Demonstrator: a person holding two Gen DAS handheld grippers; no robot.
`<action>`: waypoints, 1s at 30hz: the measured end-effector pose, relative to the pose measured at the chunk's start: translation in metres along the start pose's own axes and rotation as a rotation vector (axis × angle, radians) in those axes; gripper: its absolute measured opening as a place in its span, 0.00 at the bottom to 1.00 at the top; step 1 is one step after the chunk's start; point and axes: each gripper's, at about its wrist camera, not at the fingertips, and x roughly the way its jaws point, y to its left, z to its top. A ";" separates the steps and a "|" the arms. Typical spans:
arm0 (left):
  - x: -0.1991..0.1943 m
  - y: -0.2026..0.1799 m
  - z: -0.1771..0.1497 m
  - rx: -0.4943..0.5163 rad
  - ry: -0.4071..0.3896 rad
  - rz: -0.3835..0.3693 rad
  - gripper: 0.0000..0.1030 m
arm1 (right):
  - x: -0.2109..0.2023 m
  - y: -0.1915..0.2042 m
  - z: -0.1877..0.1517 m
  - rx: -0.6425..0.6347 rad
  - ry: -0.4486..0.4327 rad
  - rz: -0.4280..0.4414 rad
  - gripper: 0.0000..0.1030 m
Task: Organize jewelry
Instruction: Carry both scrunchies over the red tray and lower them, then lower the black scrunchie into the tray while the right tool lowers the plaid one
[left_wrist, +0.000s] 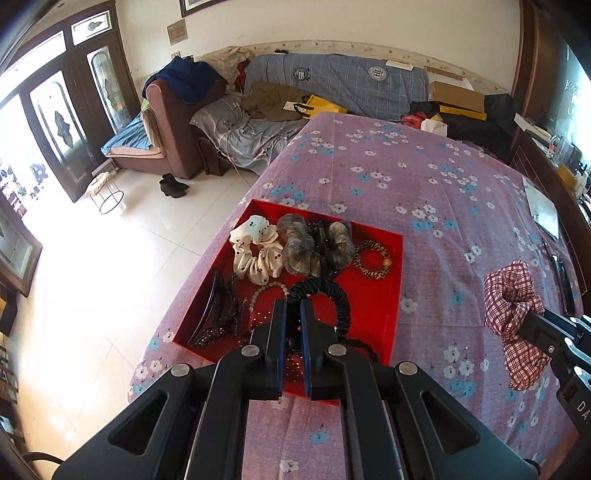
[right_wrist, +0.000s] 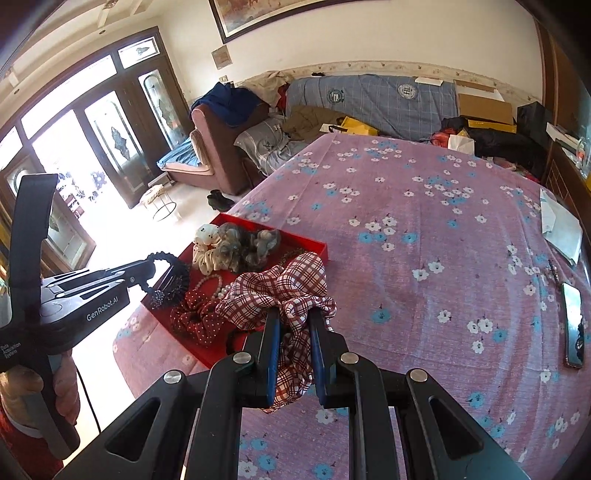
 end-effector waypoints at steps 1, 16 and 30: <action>0.002 0.001 0.000 -0.001 0.004 0.001 0.06 | 0.002 0.000 0.001 0.000 0.003 0.001 0.17; 0.024 0.031 -0.003 -0.002 0.069 0.045 0.07 | 0.035 0.021 0.008 0.003 0.052 0.048 0.17; 0.037 0.060 -0.008 -0.015 0.105 0.070 0.07 | 0.065 0.046 0.007 0.008 0.093 0.098 0.17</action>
